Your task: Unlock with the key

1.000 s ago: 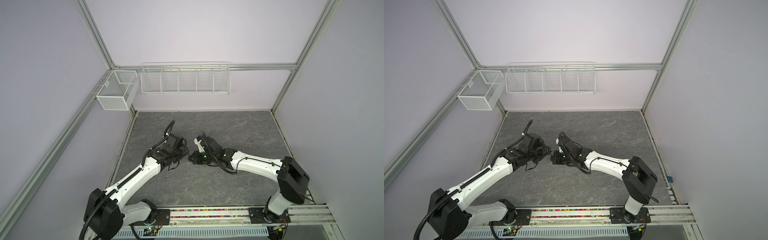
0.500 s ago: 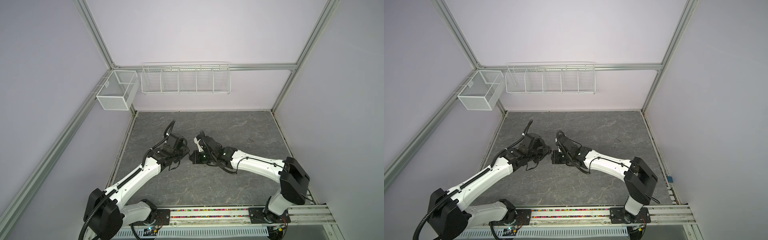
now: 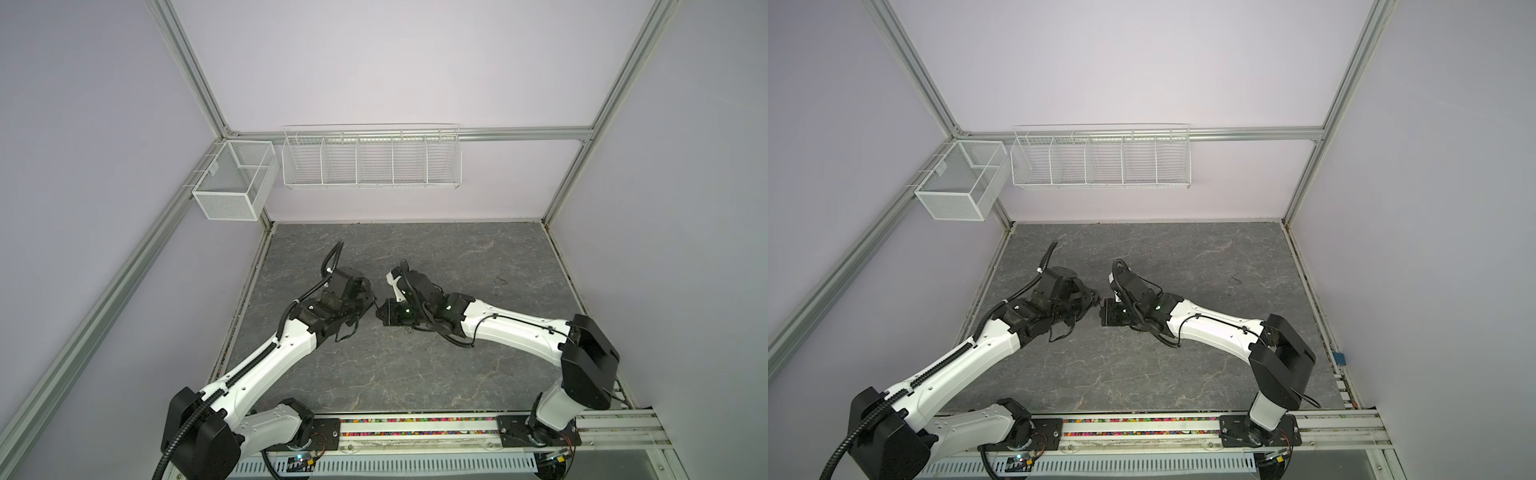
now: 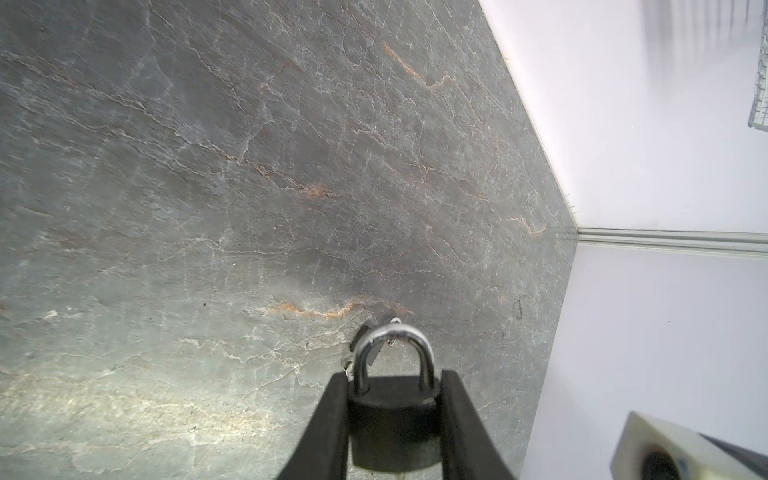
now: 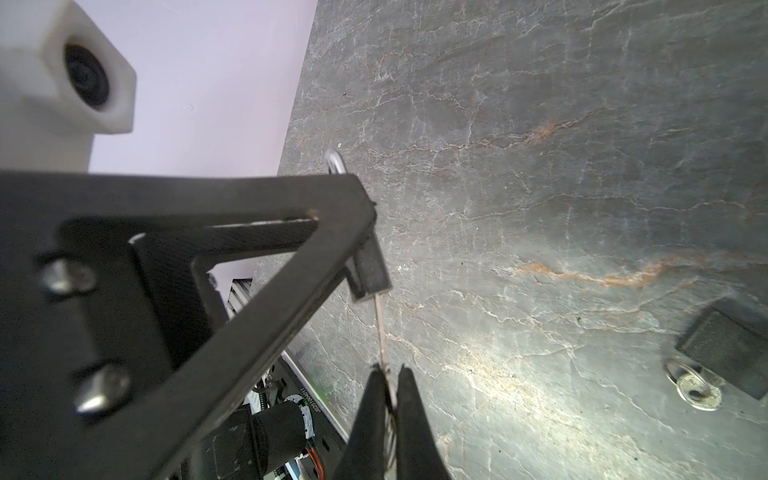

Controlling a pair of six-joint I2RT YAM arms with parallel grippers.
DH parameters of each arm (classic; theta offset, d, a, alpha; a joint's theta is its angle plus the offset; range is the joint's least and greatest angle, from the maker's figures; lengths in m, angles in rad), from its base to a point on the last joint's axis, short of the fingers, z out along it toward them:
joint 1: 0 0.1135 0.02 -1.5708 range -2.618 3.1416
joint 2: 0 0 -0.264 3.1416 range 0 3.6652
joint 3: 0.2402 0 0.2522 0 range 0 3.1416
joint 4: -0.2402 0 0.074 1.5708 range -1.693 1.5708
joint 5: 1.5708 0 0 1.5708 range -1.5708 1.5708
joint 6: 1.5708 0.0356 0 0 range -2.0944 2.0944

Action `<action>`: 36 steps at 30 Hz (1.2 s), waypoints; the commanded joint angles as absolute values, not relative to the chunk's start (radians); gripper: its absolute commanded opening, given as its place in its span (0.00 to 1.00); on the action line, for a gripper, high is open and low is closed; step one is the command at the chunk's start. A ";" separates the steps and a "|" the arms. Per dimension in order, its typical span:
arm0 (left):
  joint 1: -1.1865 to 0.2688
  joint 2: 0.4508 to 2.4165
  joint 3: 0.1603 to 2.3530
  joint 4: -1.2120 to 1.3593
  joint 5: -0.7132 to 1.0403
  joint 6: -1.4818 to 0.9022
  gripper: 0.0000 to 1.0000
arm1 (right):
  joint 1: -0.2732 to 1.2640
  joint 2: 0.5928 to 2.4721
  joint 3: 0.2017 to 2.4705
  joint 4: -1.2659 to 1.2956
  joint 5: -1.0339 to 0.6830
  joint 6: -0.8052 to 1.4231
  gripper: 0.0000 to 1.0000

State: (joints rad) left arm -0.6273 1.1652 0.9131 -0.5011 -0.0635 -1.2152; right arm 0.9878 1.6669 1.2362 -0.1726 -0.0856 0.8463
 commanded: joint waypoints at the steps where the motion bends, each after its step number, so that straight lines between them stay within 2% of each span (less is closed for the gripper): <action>1: -0.647 1.152 0.910 -0.523 0.005 -1.217 0.00 | 0.991 1.638 1.298 -0.112 -0.022 0.790 0.06; 3: -0.647 1.158 0.904 -0.510 0.025 -1.205 0.00 | 0.984 1.638 1.290 -0.096 -0.048 0.789 0.07; 7: -0.655 1.161 0.918 -0.544 0.017 -1.150 0.00 | 0.936 1.633 1.223 0.107 -0.221 0.905 0.07; 11: -0.655 1.160 0.920 -0.564 0.022 -1.115 0.00 | 0.933 1.614 1.230 0.104 -0.229 0.899 0.07; 19: -0.656 1.155 0.946 -0.553 0.032 -1.156 0.00 | 0.963 1.668 1.310 -0.135 -0.089 0.845 0.07; 26: -0.657 1.121 0.920 -0.495 0.051 -1.250 0.00 | 0.990 1.667 1.327 -0.216 0.044 0.744 0.07; 31: -0.657 1.140 0.939 -0.506 0.038 -1.245 0.00 | 0.999 1.673 1.342 -0.168 -0.023 0.755 0.07; 36: -0.661 1.148 0.920 -0.487 0.038 -1.188 0.00 | 0.951 1.644 1.292 0.032 -0.227 0.890 0.07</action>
